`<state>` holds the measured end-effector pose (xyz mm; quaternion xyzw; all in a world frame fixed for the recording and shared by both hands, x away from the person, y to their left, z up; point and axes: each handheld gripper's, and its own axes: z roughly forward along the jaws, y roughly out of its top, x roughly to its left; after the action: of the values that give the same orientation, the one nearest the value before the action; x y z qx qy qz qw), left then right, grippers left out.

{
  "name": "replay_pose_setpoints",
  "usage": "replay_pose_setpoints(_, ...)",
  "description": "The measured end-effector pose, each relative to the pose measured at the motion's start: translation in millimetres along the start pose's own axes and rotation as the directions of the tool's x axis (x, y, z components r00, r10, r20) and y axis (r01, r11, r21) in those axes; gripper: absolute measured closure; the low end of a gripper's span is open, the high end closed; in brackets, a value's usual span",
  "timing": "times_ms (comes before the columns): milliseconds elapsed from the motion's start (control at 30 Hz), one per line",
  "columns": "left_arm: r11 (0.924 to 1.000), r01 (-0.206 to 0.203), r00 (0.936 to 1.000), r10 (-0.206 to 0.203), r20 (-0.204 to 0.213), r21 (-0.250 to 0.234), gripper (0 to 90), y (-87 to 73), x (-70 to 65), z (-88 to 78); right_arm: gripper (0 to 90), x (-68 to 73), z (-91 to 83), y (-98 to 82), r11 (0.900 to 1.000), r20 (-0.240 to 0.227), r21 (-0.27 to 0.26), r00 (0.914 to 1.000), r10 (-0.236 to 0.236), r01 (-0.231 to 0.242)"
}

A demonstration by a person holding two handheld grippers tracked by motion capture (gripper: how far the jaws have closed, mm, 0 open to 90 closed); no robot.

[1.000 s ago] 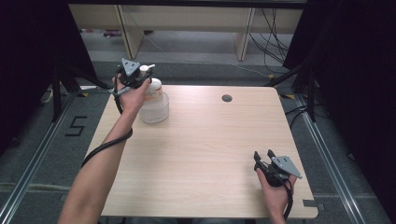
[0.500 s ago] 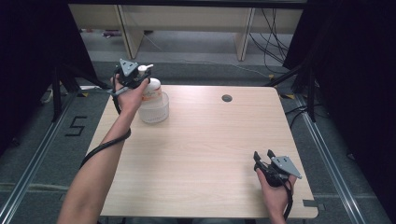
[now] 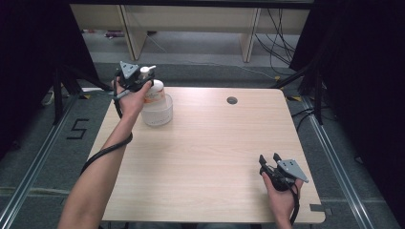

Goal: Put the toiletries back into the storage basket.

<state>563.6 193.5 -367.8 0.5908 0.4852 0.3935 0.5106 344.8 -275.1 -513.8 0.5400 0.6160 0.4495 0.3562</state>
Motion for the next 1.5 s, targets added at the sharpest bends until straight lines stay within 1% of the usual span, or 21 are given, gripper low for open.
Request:
replay_pose_setpoints(200, 1.0, 0.005, 0.9999, -0.005, -0.009, 0.0, 35.0, -0.7, -0.5, -3.6, 43.0, 0.1, -0.8, 0.1, 1.0, 0.012, 0.007, 0.9999, -0.002, 0.002)
replay_pose_setpoints(400, 0.9999, 0.012, 0.9999, -0.012, -0.002, 0.005, 33.3, -1.1, -1.1, -9.6, 42.9, 0.1, -1.5, 0.3, 1.0, 0.01, 0.009, 0.9999, 0.0, 0.0)
replay_pose_setpoints(467, 0.9998, 0.018, 0.9998, -0.018, 0.002, 0.01, 33.1, -0.5, -1.1, -11.9, 42.9, -0.1, -0.3, 0.0, 1.0, -0.008, -0.001, 1.0, -0.002, 0.002)
replay_pose_setpoints(500, 0.9997, 0.019, 0.9998, -0.019, 0.001, 0.014, 32.8, -0.1, -1.1, -13.4, 43.0, -0.7, -1.6, 0.2, 1.0, 0.006, 0.0, 0.9999, -0.014, 0.014)
replay_pose_setpoints(533, 0.9996, 0.023, 0.9997, -0.023, 0.001, 0.016, 32.7, 0.2, -1.4, -14.7, 42.9, 2.9, -3.0, 0.3, 0.999, 0.011, 0.018, 0.9995, 0.03, -0.03)
replay_pose_setpoints(567, 0.9995, 0.026, 0.9997, -0.026, 0.0, 0.02, 32.6, 0.5, -1.7, -16.1, 43.0, 3.1, -3.1, 0.4, 0.999, 0.01, 0.017, 0.9994, 0.032, -0.032)
replay_pose_setpoints(600, 0.9994, 0.03, 0.9996, -0.03, 0.0, 0.019, 32.5, 0.6, -2.2, -17.4, 42.9, 2.0, -1.6, -0.2, 1.0, 0.001, 0.0, 0.9998, 0.022, -0.022)
replay_pose_setpoints(633, 0.9993, 0.031, 0.9995, -0.031, 0.0, 0.018, 32.0, 0.6, -2.5, -18.8, 42.9, -0.8, -1.2, 0.3, 1.0, 0.003, -0.005, 0.9999, -0.014, 0.014)
replay_pose_setpoints(667, 0.9995, 0.027, 0.9996, -0.027, -0.002, 0.02, 31.5, 0.6, -2.5, -20.3, 42.9, -0.8, -1.4, 0.3, 1.0, 0.003, -0.004, 0.9999, -0.011, 0.011)
replay_pose_setpoints(700, 0.9993, 0.033, 0.9994, -0.033, -0.001, 0.018, 31.3, 0.3, -2.9, -21.7, 42.9, 2.2, -1.5, -0.4, 0.999, 0.002, -0.002, 0.9995, 0.032, -0.032)
replay_pose_setpoints(800, 0.9993, 0.033, 0.9994, -0.033, 0.004, 0.014, 31.2, -1.4, -3.6, -26.4, 42.8, 2.3, -1.5, -0.3, 0.999, 0.002, -0.003, 0.9995, 0.033, -0.033)
replay_pose_setpoints(833, 0.9992, 0.037, 0.9992, -0.038, 0.012, 0.011, 31.2, -2.3, -4.1, -27.8, 42.8, 0.5, -1.5, 0.0, 1.0, 0.003, -0.003, 1.0, 0.01, -0.01)
replay_pose_setpoints(867, 0.9993, 0.036, 0.9993, -0.036, 0.014, 0.011, 31.2, -3.2, -4.3, -29.5, 42.8, 2.3, -1.0, -0.6, 0.999, 0.0, -0.009, 0.9994, 0.035, -0.035)
replay_pose_setpoints(967, 0.9991, 0.042, 0.9988, -0.042, 0.024, 0.007, 31.6, -5.4, -4.5, -33.9, 42.8, 2.3, -1.7, -0.4, 0.999, 0.005, -0.004, 0.9994, 0.035, -0.035)
replay_pose_setpoints(1033, 0.9991, 0.043, 0.9988, -0.043, 0.023, 0.006, 32.1, -6.6, -3.7, -36.7, 42.8, 2.3, -1.7, -0.4, 0.999, 0.005, -0.003, 0.9994, 0.033, -0.033)
replay_pose_setpoints(1100, 0.9991, 0.043, 0.9987, -0.043, 0.027, 0.005, 32.3, -7.7, -3.3, -39.5, 42.7, -0.5, -0.9, -0.1, 1.0, 0.007, -0.016, 1.0, -0.006, 0.006)
replay_pose_setpoints(1267, 0.9995, 0.033, 0.9988, -0.033, 0.035, 0.004, 32.3, -10.6, -1.9, -48.9, 42.7, 0.0, -1.0, 0.0, 1.0, -0.01, -0.007, 0.9998, 0.02, -0.02)
replay_pose_setpoints(1300, 0.9995, 0.032, 0.9988, -0.032, 0.037, 0.006, 32.2, -11.8, -1.6, -50.7, 42.7, 3.1, -2.5, -0.2, 0.998, 0.005, 0.002, 0.9985, 0.055, -0.055)
replay_pose_setpoints(1333, 0.9996, 0.027, 0.9988, -0.028, 0.04, 0.007, 32.2, -13.1, -1.3, -52.5, 42.7, 0.2, -1.2, -0.1, 1.0, -0.004, -0.009, 0.9998, 0.019, -0.019)
replay_pose_setpoints(1400, 0.9997, 0.024, 0.9988, -0.024, 0.043, 0.002, 32.3, -15.9, -1.0, -56.6, 42.7, -0.1, -0.8, -0.1, 1.0, -0.016, -0.009, 0.9997, 0.019, -0.019)
replay_pose_setpoints(1500, 0.9997, 0.025, 0.9986, -0.024, 0.047, -0.002, 32.5, -19.0, -0.9, -62.4, 42.6, 0.1, -0.8, -0.3, 1.0, -0.001, -0.01, 1.0, 0.008, -0.008)
